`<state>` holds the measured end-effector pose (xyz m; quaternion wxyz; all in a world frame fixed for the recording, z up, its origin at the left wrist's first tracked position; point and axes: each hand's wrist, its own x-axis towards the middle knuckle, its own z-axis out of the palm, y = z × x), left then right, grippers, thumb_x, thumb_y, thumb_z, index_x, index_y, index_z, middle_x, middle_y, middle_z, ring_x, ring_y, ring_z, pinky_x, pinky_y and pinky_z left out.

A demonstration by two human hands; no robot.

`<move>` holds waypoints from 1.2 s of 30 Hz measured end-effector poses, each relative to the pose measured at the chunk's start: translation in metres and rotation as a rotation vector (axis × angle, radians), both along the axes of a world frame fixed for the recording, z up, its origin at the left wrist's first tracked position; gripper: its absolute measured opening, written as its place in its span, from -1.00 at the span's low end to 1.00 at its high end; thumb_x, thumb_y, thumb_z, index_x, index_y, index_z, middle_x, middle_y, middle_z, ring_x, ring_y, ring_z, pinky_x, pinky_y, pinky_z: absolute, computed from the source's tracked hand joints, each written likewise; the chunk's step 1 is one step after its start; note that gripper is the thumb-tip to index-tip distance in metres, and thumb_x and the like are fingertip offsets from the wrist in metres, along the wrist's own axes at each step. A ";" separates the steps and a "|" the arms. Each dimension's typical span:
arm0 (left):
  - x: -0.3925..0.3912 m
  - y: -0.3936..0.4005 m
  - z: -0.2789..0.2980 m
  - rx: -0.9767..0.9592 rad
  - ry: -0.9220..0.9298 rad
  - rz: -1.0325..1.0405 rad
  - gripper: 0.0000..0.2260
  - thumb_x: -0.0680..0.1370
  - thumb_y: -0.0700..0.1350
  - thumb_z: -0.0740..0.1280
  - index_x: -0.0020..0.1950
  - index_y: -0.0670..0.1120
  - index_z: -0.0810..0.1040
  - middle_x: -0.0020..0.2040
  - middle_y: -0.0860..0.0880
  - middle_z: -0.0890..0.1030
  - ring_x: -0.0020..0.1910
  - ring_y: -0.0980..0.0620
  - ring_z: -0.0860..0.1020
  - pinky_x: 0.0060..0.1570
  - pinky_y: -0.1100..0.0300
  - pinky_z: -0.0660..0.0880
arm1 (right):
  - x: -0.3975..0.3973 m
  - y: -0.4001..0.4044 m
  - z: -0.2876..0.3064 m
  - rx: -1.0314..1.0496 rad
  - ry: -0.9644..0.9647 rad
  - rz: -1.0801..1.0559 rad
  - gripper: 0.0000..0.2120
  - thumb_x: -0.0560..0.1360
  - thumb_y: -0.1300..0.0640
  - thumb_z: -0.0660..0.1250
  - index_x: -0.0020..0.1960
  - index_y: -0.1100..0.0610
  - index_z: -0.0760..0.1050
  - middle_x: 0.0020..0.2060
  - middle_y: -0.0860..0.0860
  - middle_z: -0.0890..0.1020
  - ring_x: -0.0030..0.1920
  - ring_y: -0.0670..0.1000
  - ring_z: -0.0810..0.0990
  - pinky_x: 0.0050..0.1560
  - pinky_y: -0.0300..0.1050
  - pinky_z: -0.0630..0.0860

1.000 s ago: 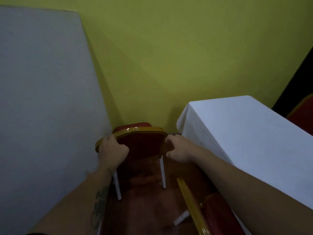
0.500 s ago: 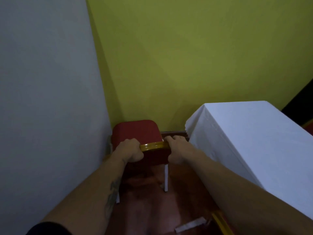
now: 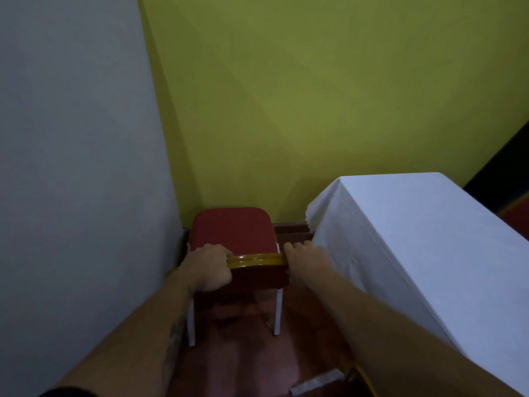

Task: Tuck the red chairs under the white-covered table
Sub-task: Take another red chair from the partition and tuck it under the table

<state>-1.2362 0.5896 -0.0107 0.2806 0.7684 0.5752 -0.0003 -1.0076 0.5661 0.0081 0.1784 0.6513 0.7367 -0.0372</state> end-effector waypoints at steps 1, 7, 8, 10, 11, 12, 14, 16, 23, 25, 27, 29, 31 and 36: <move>-0.003 0.000 0.001 0.004 0.011 -0.019 -0.87 0.29 -0.10 0.31 -0.22 0.07 0.60 -0.30 0.08 0.61 -0.31 0.06 0.57 -0.29 0.16 0.41 | -0.001 -0.007 0.000 0.009 0.009 0.011 -0.56 0.55 0.00 0.37 0.34 0.11 0.32 0.24 0.12 0.54 0.22 0.16 0.50 0.14 0.07 0.48; -0.010 -0.003 0.011 -0.067 0.163 -0.043 -0.75 0.30 -0.06 0.30 -0.05 0.09 0.59 -0.19 0.03 0.59 -0.23 -0.01 0.56 -0.28 0.18 0.43 | -0.013 -0.047 0.005 0.079 -0.026 0.106 -0.66 0.57 -0.01 0.36 0.22 0.12 0.37 0.09 0.11 0.60 0.06 0.14 0.60 -0.18 0.00 0.37; -0.009 -0.003 0.012 -0.069 0.201 -0.031 -0.71 0.30 -0.05 0.30 0.00 0.09 0.59 -0.12 0.01 0.60 -0.18 -0.04 0.55 -0.23 0.17 0.45 | -0.015 -0.052 0.006 0.090 -0.037 0.121 -0.68 0.57 -0.02 0.35 0.21 0.12 0.38 0.08 0.11 0.61 0.04 0.14 0.61 -0.19 -0.01 0.37; -0.009 -0.003 0.015 -0.058 0.286 0.014 -0.67 0.26 0.01 0.32 0.02 0.09 0.56 0.03 -0.03 0.64 -0.07 -0.08 0.58 -0.05 0.07 0.55 | -0.020 -0.061 0.006 0.094 -0.052 0.141 -0.68 0.57 -0.02 0.34 0.21 0.14 0.39 0.07 0.11 0.62 0.03 0.13 0.63 -0.20 -0.02 0.37; -0.008 -0.003 0.014 -0.047 0.329 0.040 -0.66 0.24 0.04 0.33 0.01 0.11 0.54 0.05 -0.04 0.62 0.00 -0.10 0.58 0.05 -0.04 0.56 | -0.022 -0.065 0.006 0.092 -0.056 0.144 -0.67 0.58 -0.02 0.33 0.22 0.14 0.39 0.08 0.11 0.62 0.03 0.13 0.63 -0.21 -0.02 0.37; -0.009 -0.003 0.013 -0.034 0.356 0.067 -0.62 0.23 0.06 0.33 0.04 0.11 0.52 0.07 -0.04 0.58 0.07 -0.13 0.56 0.12 -0.14 0.54 | -0.024 -0.068 0.007 0.086 -0.055 0.142 -0.67 0.58 -0.03 0.33 0.23 0.15 0.39 0.08 0.10 0.62 0.04 0.13 0.63 -0.21 -0.02 0.38; -0.008 -0.005 0.015 -0.011 0.371 0.142 -0.44 0.23 0.07 0.36 0.24 0.09 0.47 0.20 -0.07 0.49 0.23 -0.21 0.47 0.21 -0.32 0.46 | -0.027 -0.075 0.008 0.086 -0.038 0.141 -0.66 0.58 -0.04 0.32 0.23 0.14 0.39 0.08 0.10 0.62 0.04 0.14 0.64 -0.20 -0.02 0.40; -0.001 -0.010 0.014 -0.013 0.325 0.251 -0.24 0.32 0.01 0.42 0.50 0.07 0.23 0.42 -0.16 0.31 0.41 -0.30 0.30 0.28 -0.39 0.37 | -0.027 -0.081 0.007 0.099 -0.018 0.133 -0.66 0.58 -0.05 0.32 0.24 0.14 0.40 0.10 0.10 0.62 0.05 0.14 0.63 -0.17 -0.01 0.44; 0.039 -0.047 0.025 -0.503 -0.632 0.805 -0.86 0.51 -0.37 0.23 0.03 -0.22 0.48 0.04 -0.23 0.53 0.06 -0.20 0.55 -0.10 -0.09 0.58 | -0.011 -0.083 0.008 -0.057 0.032 -0.067 -0.55 0.54 -0.14 0.32 0.30 0.13 0.47 0.16 0.11 0.60 0.15 0.17 0.60 0.02 0.03 0.51; 0.048 -0.056 0.037 -0.637 -0.859 0.772 -0.92 0.47 -0.29 0.28 -0.06 -0.16 0.48 0.03 -0.17 0.52 0.14 -0.22 0.53 -0.11 -0.11 0.59 | -0.003 -0.087 0.004 -0.142 0.178 -0.206 -0.55 0.51 -0.09 0.36 0.32 0.12 0.46 0.20 0.12 0.58 0.18 0.19 0.58 0.11 0.05 0.51; 0.061 -0.053 0.032 -0.652 -0.872 0.770 -0.55 0.36 -0.10 0.46 0.20 -0.17 0.47 0.20 -0.17 0.51 0.22 -0.26 0.52 -0.09 -0.20 0.62 | 0.004 -0.093 0.003 -0.192 0.294 -0.288 -0.54 0.48 -0.03 0.37 0.32 0.12 0.44 0.22 0.14 0.56 0.20 0.21 0.57 0.17 0.07 0.52; 0.077 -0.054 0.023 -0.528 -0.769 0.857 0.00 0.20 -0.02 0.54 0.51 -0.25 0.13 0.30 -0.23 0.47 0.19 -0.27 0.56 -0.05 -0.26 0.62 | 0.008 -0.097 0.005 -0.197 0.290 -0.272 -0.56 0.48 0.01 0.36 0.30 0.13 0.44 0.21 0.14 0.55 0.18 0.22 0.57 0.13 0.04 0.52; 0.090 -0.056 0.015 -0.332 -0.674 0.943 0.13 0.24 -0.08 0.49 0.52 -0.35 -0.23 0.32 -0.30 0.47 0.19 -0.26 0.56 0.10 -0.15 0.60 | 0.009 -0.096 0.008 -0.189 0.262 -0.232 -0.62 0.49 0.03 0.36 0.25 0.15 0.46 0.18 0.15 0.56 0.14 0.21 0.58 0.03 0.01 0.51; 0.091 -0.056 0.017 -0.223 -0.601 0.962 0.03 0.31 -0.09 0.49 0.48 -0.37 -0.15 0.27 -0.29 0.52 0.16 -0.24 0.59 0.18 -0.07 0.57 | 0.006 -0.097 0.013 -0.210 0.238 -0.204 -0.62 0.51 0.03 0.35 0.28 0.15 0.46 0.18 0.14 0.57 0.13 0.19 0.58 -0.01 0.00 0.49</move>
